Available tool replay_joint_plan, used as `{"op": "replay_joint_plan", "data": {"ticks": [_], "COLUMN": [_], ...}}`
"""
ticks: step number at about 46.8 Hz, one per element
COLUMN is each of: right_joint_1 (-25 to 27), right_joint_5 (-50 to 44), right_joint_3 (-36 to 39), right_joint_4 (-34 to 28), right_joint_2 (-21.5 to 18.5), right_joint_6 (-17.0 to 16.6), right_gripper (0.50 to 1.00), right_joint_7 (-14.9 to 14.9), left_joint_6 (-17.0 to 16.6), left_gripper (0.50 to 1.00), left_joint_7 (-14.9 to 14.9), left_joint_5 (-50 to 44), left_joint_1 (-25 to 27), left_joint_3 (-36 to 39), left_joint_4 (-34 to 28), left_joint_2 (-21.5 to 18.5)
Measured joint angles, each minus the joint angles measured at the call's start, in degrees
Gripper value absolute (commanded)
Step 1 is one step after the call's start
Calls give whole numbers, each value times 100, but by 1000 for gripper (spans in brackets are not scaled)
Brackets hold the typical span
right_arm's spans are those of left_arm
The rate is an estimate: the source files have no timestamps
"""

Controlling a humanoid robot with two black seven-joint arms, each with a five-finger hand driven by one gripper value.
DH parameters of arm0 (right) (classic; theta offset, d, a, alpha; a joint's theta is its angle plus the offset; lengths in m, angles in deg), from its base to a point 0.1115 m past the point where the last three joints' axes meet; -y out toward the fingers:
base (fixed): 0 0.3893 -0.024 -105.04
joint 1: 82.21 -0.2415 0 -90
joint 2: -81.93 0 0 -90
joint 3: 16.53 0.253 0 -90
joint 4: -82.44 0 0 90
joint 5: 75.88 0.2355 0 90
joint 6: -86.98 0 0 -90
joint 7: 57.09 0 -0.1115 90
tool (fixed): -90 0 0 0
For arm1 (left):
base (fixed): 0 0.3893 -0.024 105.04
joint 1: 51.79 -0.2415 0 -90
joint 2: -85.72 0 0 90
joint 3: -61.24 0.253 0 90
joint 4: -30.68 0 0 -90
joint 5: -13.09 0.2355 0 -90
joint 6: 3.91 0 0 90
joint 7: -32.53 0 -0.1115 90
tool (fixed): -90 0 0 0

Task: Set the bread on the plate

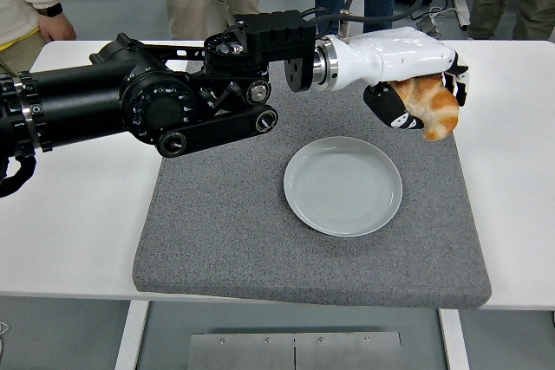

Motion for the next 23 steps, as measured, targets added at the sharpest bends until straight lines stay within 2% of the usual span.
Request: {"op": "replay_joint_plan", "data": {"ticks": [23], "right_joint_1": [1], "right_joint_5": [0], "right_joint_3": [0], "right_joint_4": [0], "right_joint_2": [0], "right_joint_6": [0], "right_gripper": [1000], "right_joint_7": [0], "left_joint_6": [-108], "left_gripper": [500], "left_joint_7": [-4], "left_joint_5": [357], "left_joint_1": [-531], "left_joint_3": [412], "left_joint_4": [165], "left_joint_2": [60]}}
